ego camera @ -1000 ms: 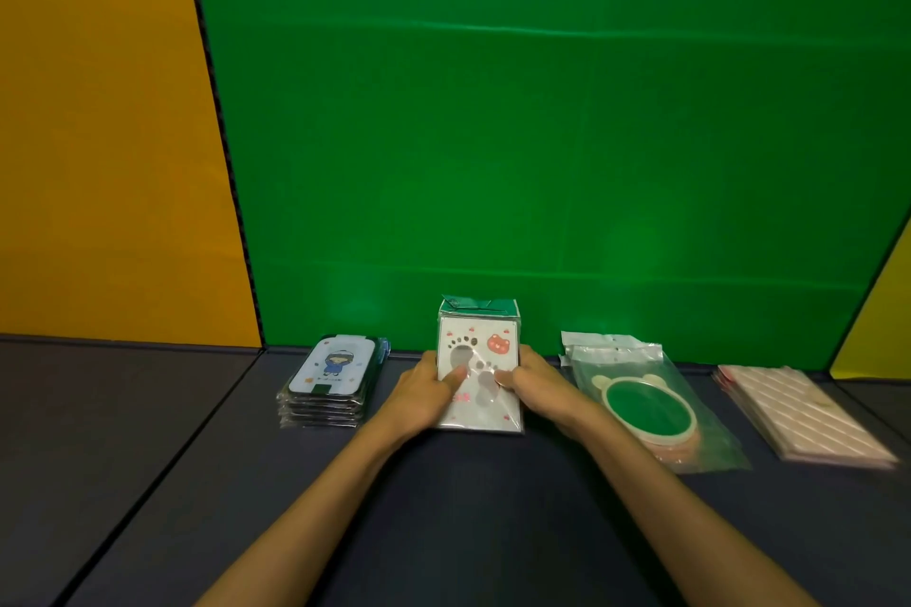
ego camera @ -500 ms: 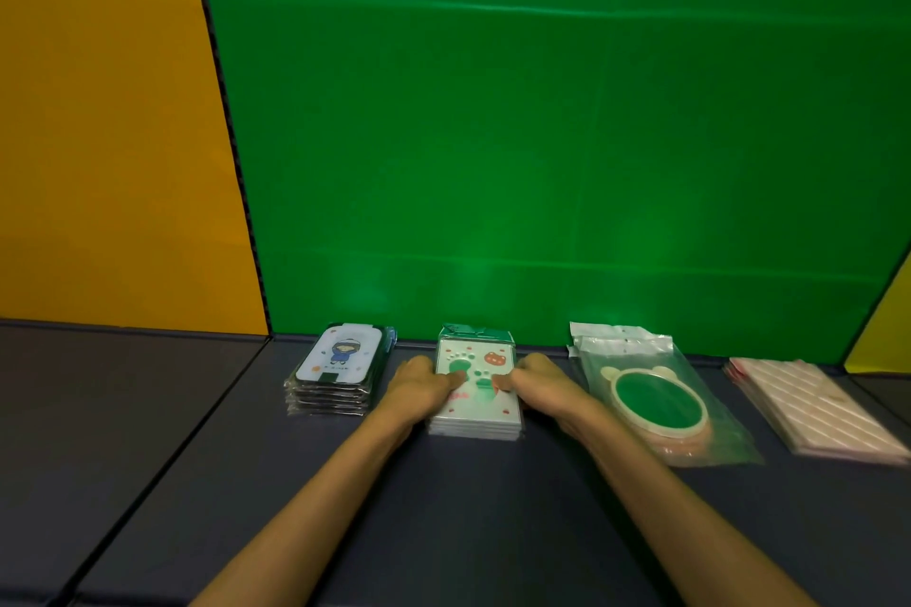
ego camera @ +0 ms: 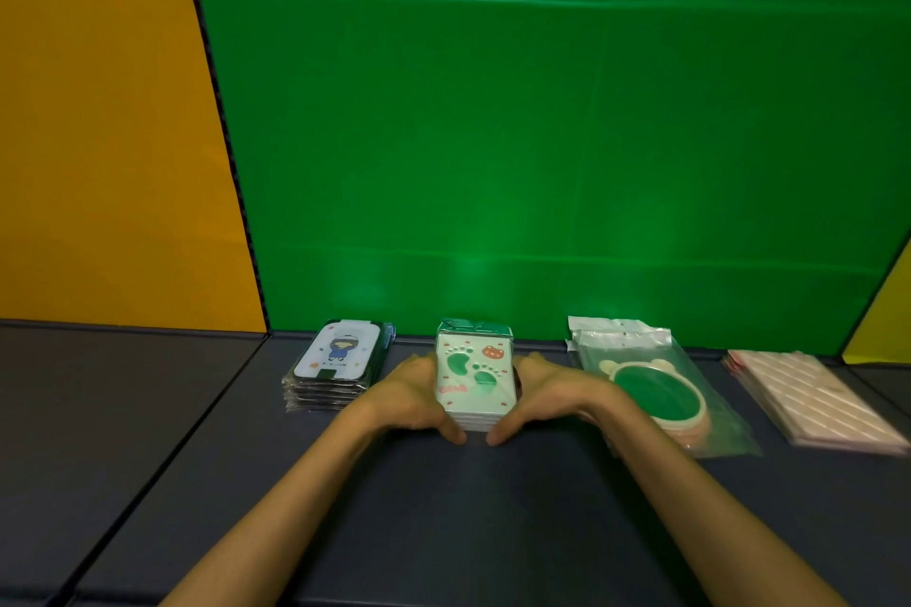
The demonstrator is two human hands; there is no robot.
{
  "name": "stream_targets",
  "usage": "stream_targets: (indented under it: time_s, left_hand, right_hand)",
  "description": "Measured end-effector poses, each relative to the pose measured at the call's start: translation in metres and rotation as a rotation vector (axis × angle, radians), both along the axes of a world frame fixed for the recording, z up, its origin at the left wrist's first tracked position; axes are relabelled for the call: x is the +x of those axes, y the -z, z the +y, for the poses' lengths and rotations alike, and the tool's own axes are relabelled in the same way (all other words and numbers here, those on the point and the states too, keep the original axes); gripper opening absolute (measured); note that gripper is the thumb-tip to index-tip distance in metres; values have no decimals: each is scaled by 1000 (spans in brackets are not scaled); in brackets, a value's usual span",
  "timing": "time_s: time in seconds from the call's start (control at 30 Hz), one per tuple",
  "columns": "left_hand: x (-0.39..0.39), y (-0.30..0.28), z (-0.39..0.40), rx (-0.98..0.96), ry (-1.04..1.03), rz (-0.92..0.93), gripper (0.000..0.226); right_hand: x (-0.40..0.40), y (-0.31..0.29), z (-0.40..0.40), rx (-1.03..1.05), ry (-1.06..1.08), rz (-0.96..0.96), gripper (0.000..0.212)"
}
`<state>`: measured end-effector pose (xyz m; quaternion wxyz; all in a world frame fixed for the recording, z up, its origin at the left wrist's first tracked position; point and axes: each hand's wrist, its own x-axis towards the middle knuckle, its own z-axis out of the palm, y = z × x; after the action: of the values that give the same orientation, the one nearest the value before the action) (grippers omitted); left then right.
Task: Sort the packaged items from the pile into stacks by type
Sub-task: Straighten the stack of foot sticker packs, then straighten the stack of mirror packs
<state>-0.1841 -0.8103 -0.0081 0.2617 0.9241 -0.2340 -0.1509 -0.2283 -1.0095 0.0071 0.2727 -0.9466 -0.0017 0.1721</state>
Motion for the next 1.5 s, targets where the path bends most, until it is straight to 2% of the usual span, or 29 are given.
stream_targets:
  time_s: [0.07, 0.13, 0.3, 0.47, 0.7, 0.87, 1.0, 1.1, 1.2, 1.3, 1.5]
  left_hand:
    - [4, 4, -1, 20, -23, -52, 83]
    - [6, 6, 0, 16, -16, -71, 80]
    - [13, 5, 2, -1, -21, -73, 78]
    - [14, 5, 2, 7, -25, -81, 81]
    - [7, 4, 5, 118, -25, -201, 84]
    - [-1, -7, 8, 275, 89, -298, 96]
    - [-4, -23, 11, 300, 134, -328, 74]
    - [-6, -32, 11, 238, 86, -467, 58]
    - [-7, -35, 8, 224, 45, -616, 56]
    - [-9, -37, 1, 227, 46, -694, 57]
    - [-17, -39, -26, 211, 54, -727, 55]
  right_hand:
    - [1, 1, 2, -129, 11, -12, 84]
    - [2, 3, 5, -181, 41, -10, 89]
    - [19, 15, 1, -175, 100, -12, 109]
    - [21, 16, 2, -149, 112, -5, 111]
    - [8, 4, 10, -172, 116, -15, 94]
    - [0, -3, 17, -231, 121, -50, 86]
    - [-3, -12, 18, -250, 85, -113, 95]
    - [-7, -17, 20, -238, 103, -231, 75]
    - [-13, -19, 22, -305, 109, -386, 58]
    - [-19, -22, 21, -387, 126, -499, 55]
    - [-36, -29, -4, -460, 146, -555, 50]
